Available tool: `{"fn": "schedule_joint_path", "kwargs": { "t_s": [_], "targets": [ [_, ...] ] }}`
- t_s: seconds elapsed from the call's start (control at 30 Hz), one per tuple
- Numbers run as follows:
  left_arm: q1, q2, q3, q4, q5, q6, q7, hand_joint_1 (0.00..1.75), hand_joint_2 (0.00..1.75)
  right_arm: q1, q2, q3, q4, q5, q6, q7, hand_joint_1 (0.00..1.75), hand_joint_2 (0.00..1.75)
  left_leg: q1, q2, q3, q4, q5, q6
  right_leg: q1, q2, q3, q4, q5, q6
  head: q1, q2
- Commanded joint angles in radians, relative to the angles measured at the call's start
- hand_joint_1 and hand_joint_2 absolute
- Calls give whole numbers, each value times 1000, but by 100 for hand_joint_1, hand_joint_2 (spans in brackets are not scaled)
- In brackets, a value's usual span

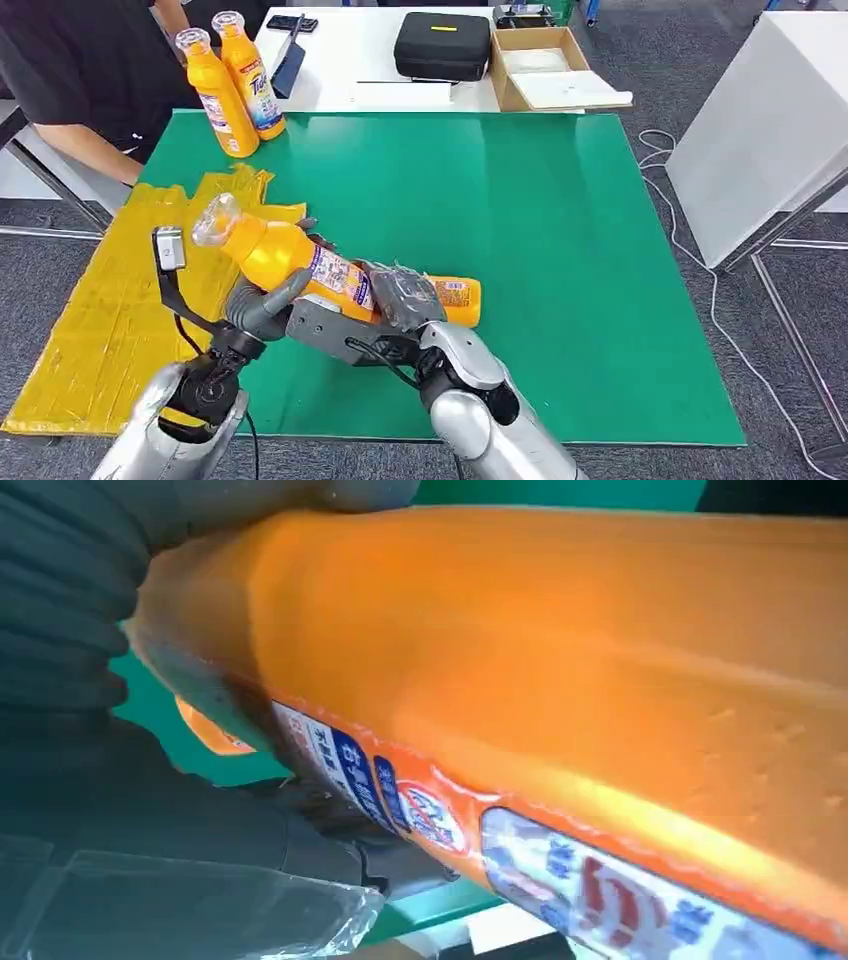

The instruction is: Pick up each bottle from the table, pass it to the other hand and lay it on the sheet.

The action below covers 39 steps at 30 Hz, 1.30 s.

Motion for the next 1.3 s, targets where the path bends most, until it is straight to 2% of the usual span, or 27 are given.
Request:
{"fn": "schedule_joint_path", "kwargs": {
  "t_s": [0.03,0.1,0.2,0.23,0.27,0.43,0.53,0.57,0.6,0.67,0.73,0.8,0.87,0.9,0.97,1.03,1.1,1.3],
  "targets": [
    [42,-32,148,-22,88,-73,-15,175,175,20,-92,-45,-87,24,-168,-94,0,0,0,-2,6,0,-2,-1,0,-3,7,-1,-2,1,0,0],
    [63,-41,224,-23,90,-99,6,175,175,47,-116,-83,-168,15,-172,-105,0,0,0,-3,4,0,-1,-1,0,-3,4,-1,-2,1,0,0],
    [89,-21,282,-10,90,-115,-6,175,175,70,-137,-133,-253,4,-234,-160,0,0,-1,-1,3,0,-1,0,-1,-1,3,0,-1,1,0,0],
    [108,0,304,1,92,-120,-14,175,175,81,-155,-163,-284,4,-293,-196,0,0,-1,0,5,0,-3,0,-1,0,5,0,-2,1,0,0],
    [122,15,320,13,94,-130,-22,175,175,85,-169,-185,-303,-9,-302,-208,0,0,-1,0,2,-1,-1,0,-1,0,2,0,-1,1,0,0],
    [148,69,349,90,84,-173,-48,175,175,89,-215,-287,-342,-28,-344,-255,0,0,-1,0,5,-1,-2,-1,-1,-1,5,-1,-1,1,0,0],
    [143,71,349,94,84,-174,-47,175,175,91,-217,-292,-347,-30,-344,-258,0,0,-1,-3,3,-1,-1,-1,-1,-3,3,-1,-2,0,0,0],
    [143,71,349,94,84,-174,-47,175,175,91,-217,-292,-347,-30,-344,-258,0,0,-1,-4,7,0,-3,-2,-1,-5,8,0,-4,1,0,0],
    [140,69,347,92,84,-174,-47,175,175,93,-213,-289,-347,-29,-345,-256,0,0,-1,-3,3,-1,-1,-1,-1,-4,4,-1,-2,1,0,0],
    [140,70,346,88,60,-155,-60,175,175,94,-213,-286,-347,-23,-348,-253,0,0,-1,-2,4,-1,-2,-1,0,-2,5,-1,-2,1,0,0],
    [76,79,352,127,-119,-63,-136,175,175,121,-240,-320,-392,-5,-361,-238,0,0,-1,-1,5,-1,-2,-1,-1,-2,5,-1,-2,1,0,0],
    [26,99,363,162,-182,-26,-157,175,175,150,-255,-350,-421,-4,-346,-234,0,0,0,-9,3,0,-1,-1,0,-10,6,-1,-3,1,0,0],
    [-64,95,356,179,-491,142,-251,175,175,187,-262,-383,-437,15,-337,-233,0,0,0,-8,3,0,-1,-1,0,-9,5,0,-3,1,0,0],
    [-87,90,354,173,-557,180,-267,175,175,196,-264,-390,-437,17,-337,-234,0,0,1,-10,0,0,0,-1,1,-10,3,-1,-2,0,0,0],
    [-137,84,328,145,-839,336,-333,175,175,207,-265,-402,-434,26,-335,-237,0,0,0,-10,0,1,0,-1,1,-9,2,0,-2,0,0,0],
    [-169,95,280,103,-1241,530,-373,175,175,213,-264,-407,-431,34,-322,-240,0,0,0,-8,-1,1,0,-1,0,-8,2,0,-1,0,0,0],
    [-177,113,244,99,-1626,697,-362,175,175,206,-273,-396,-418,32,-309,-241,0,0,0,-7,0,1,0,-1,0,-7,2,0,-2,1,0,0],
    [-172,121,203,131,-1692,714,-357,175,175,198,-283,-386,-400,29,-305,-239,0,0,-1,-5,3,0,-1,-1,-1,-5,5,0,-2,1,0,0]
  ]
}}
